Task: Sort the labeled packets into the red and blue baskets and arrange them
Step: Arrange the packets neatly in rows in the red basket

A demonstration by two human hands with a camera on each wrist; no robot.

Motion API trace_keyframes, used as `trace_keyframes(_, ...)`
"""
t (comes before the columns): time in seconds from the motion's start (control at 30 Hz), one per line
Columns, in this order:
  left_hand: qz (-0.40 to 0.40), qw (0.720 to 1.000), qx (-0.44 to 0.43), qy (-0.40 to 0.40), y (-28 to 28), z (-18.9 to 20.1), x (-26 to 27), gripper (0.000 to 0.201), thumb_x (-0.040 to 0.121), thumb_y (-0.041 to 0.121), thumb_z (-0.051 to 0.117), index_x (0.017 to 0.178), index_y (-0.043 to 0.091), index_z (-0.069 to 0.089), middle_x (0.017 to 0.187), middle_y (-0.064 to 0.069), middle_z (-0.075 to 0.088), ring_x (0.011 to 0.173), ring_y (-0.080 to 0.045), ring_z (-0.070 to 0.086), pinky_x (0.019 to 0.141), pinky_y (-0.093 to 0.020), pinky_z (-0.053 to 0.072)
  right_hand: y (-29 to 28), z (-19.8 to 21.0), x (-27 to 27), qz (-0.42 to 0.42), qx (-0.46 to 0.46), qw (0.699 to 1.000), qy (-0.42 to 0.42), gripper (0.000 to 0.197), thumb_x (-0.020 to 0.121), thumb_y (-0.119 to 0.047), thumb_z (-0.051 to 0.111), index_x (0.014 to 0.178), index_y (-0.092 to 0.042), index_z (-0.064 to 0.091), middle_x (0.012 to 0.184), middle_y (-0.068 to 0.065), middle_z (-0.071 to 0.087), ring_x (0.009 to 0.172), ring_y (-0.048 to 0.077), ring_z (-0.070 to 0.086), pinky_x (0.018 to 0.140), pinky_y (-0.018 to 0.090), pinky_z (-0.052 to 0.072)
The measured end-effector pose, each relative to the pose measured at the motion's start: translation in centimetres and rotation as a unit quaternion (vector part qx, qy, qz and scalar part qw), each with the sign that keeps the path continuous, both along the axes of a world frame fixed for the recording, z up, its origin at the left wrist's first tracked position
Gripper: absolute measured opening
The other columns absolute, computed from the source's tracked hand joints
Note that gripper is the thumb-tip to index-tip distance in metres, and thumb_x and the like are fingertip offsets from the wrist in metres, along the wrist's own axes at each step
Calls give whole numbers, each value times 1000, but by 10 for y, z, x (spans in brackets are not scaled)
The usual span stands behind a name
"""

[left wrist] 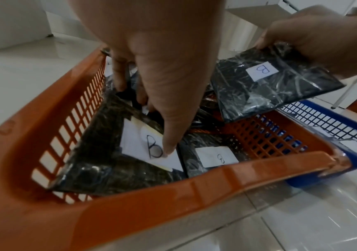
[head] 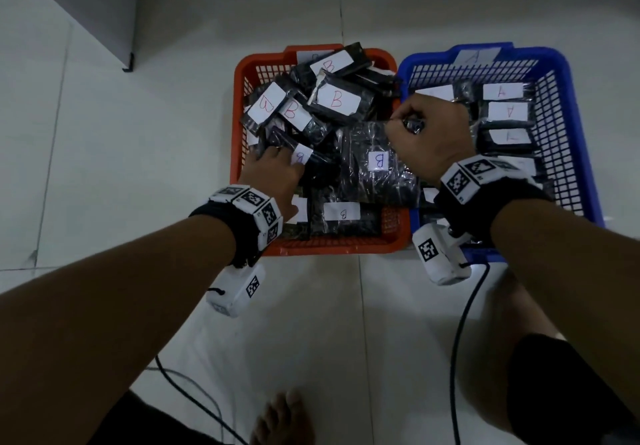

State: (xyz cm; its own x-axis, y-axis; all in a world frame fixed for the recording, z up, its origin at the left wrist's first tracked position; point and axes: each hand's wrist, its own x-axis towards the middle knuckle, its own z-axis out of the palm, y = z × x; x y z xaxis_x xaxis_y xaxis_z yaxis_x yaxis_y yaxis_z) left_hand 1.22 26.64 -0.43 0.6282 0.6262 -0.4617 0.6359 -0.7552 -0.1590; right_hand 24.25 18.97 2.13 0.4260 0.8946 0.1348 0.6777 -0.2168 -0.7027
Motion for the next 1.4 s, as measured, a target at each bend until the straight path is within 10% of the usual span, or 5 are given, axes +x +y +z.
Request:
trace_keyframes(0.2,99,987,-129,2,17,8,-2,52,68,45,80,108,14,66,106,-7,65,95,-25,62,80,-34,54,0,-1,-1,4,-15,1000,3,17,81,-29,61,81,-17,72,71,-1,69,66,13,62,63,21,47)
trace_keyframes(0.37,185,947,-259,-43,36,20,2,20,80,38,73,95,25,69,90,9,62,76,-6,54,61,-22,41,3,-3,-2,1,0,1000,17,20,80,-32,59,80,-17,72,72,-3,69,68,12,62,65,24,49)
trace_keyframes(0.87,179,960,-209,-58,52,33,-2,20,86,29,64,100,17,71,100,3,67,87,-13,57,63,-15,43,10,-12,-18,117,-102,988,-1,35,78,-55,72,79,-21,67,79,-4,67,73,9,58,70,22,48)
trace_keyframes(1.07,306,885,-326,-129,64,45,-17,11,79,32,71,90,29,72,97,0,69,85,-17,63,70,-25,49,14,-14,-23,39,-32,999,16,36,86,-52,66,76,-17,64,63,-13,56,58,0,51,55,6,33)
trace_keyframes(1.4,430,773,-269,-381,98,73,6,16,78,25,75,93,25,74,99,-2,72,90,-19,68,85,-37,56,13,-6,-8,-113,54,991,46,34,92,-41,62,75,-11,61,64,-7,54,60,7,48,57,15,34)
